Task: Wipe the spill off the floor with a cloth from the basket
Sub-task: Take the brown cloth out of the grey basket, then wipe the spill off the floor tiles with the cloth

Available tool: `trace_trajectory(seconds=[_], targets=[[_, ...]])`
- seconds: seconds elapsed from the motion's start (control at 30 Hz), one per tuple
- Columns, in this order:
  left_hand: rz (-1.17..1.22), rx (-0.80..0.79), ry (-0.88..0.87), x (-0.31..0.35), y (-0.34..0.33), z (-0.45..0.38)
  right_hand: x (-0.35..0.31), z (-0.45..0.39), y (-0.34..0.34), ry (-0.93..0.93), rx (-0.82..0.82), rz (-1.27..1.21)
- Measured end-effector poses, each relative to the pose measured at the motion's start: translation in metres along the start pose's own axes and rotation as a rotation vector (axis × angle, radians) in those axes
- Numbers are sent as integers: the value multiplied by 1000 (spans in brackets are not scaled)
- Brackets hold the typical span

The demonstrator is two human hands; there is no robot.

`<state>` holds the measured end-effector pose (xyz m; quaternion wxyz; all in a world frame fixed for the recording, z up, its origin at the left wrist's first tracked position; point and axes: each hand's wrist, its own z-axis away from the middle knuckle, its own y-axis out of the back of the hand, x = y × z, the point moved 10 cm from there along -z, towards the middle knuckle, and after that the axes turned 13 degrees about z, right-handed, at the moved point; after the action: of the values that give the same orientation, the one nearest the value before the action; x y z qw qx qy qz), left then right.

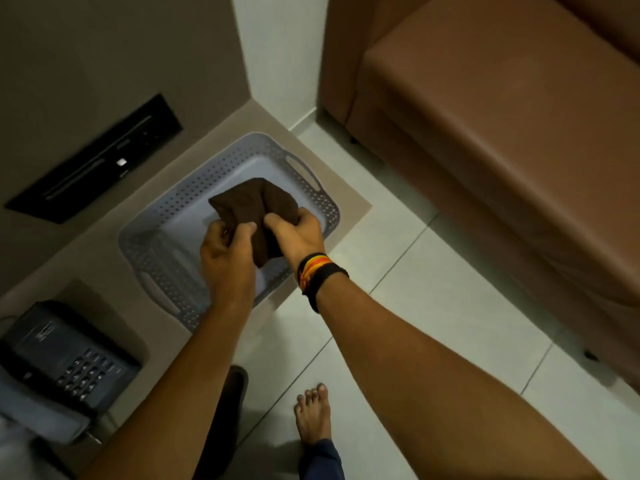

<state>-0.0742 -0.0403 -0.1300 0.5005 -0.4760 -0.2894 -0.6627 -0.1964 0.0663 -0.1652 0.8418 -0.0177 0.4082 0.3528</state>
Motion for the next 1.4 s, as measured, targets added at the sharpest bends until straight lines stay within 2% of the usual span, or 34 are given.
trace_trajectory(seconds=[0.07, 0.2, 0.37, 0.47, 0.57, 0.8, 0.93, 1.1, 1.4], targets=[[83, -61, 48, 2, -15, 15, 13, 15, 21, -52, -50, -208], [95, -161, 165, -5, -55, 60, 45, 47, 78, -157, -98, -503], [24, -315, 213, -25, -129, 137, 91, 81, 155, -153, -171, -821], [17, -241, 211, -42, -133, 164, 108, 87, 176, -145, -205, -855], [2, -149, 235, -60, -123, 165, 123, 85, 186, -150, -143, -801], [-267, -366, 211, -123, -167, 220, 226, 103, 270, -179, 171, -780], [-521, -528, 227, -202, -179, 273, 310, 122, 330, -207, 316, -647], [-747, -714, 299, -332, -179, 380, 463, 165, 393, -308, 481, -455], [-1009, -1150, 212, -557, -206, 561, 748, 237, 466, -526, 779, -452]])
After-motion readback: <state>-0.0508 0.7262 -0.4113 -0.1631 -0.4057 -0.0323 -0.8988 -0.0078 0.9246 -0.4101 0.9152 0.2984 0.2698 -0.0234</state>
